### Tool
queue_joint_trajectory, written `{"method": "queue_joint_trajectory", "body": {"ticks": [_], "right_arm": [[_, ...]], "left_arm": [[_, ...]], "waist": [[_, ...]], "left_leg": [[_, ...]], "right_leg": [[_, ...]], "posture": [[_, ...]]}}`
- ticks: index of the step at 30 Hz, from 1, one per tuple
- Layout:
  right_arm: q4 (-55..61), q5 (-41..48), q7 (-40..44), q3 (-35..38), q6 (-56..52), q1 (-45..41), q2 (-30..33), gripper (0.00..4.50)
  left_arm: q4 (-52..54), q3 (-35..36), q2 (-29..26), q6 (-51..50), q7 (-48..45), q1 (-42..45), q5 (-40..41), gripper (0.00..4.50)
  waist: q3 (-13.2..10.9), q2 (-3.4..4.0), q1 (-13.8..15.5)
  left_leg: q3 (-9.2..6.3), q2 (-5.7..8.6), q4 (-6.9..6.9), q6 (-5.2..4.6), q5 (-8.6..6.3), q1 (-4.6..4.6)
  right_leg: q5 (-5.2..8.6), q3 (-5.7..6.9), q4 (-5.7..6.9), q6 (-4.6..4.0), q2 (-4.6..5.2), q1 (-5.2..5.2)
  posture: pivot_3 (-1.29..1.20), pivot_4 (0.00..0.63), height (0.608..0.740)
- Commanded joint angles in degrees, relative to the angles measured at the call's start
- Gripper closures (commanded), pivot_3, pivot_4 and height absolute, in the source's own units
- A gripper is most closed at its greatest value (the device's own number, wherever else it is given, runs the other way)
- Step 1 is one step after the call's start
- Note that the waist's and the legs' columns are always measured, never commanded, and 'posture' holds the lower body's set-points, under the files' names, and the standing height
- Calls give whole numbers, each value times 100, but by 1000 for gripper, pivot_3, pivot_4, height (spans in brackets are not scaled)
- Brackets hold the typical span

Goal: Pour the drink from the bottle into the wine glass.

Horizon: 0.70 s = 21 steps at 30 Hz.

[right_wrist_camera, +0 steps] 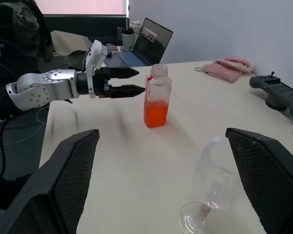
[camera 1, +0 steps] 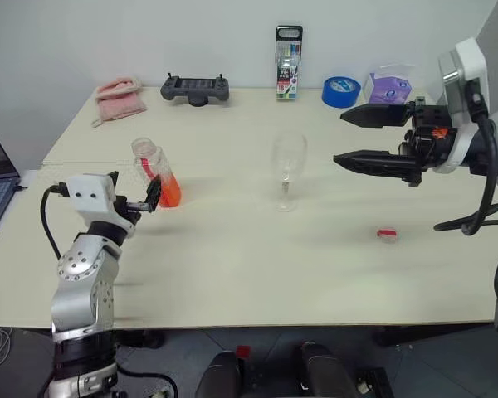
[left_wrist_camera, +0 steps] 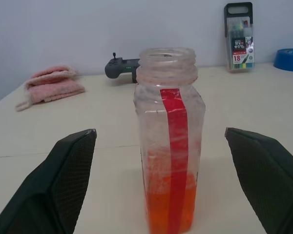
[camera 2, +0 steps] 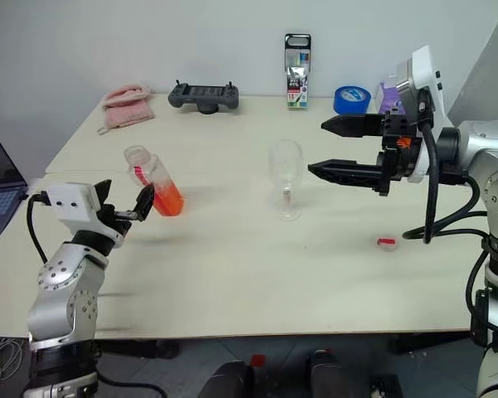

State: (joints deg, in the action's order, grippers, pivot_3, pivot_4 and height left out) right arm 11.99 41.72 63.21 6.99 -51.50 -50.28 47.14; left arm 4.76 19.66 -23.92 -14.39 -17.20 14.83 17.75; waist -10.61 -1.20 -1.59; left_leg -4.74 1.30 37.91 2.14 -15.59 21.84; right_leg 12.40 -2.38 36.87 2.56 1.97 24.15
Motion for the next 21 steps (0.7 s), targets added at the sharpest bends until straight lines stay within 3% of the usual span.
{"method": "queue_joint_trajectory", "body": {"ticks": [1, 10, 20, 21], "right_arm": [[43, 31, 44, 15, 166, -201, 83, 80], [104, 32, -47, -56, 174, -181, 89, 80], [123, -12, -196, -144, 174, -149, 50, 80], [133, -39, -215, -163, 195, -146, 50, 26]], "left_arm": [[-158, -169, -49, 108, -14, 302, -122, 0], [-1017, -285, 155, 607, 540, 1088, -531, 0], [-2107, -368, 191, 1106, 405, 1653, -532, 0], [-2192, -361, 211, 1161, 403, 1697, -514, 187]], "waist": [[0, 0, 1], [0, -1, 7], [0, -1, 8], [0, -1, 8]], "left_leg": [[-1, 0, 0, 0, 0, 0], [-2, 0, 0, 0, 0, 1], [-3, 2, 0, 1, 0, 1], [-3, 2, 0, 1, 0, 1]], "right_leg": [[0, 0, 1, 0, 0, 0], [-1, 1, 1, 0, 0, 1], [-1, 2, 2, 1, 1, 2], [-2, 1, 2, 1, 1, 1]], "posture": [[0, 150, 740], [0, 150, 740], [0, 150, 740], [0, 150, 740]]}}
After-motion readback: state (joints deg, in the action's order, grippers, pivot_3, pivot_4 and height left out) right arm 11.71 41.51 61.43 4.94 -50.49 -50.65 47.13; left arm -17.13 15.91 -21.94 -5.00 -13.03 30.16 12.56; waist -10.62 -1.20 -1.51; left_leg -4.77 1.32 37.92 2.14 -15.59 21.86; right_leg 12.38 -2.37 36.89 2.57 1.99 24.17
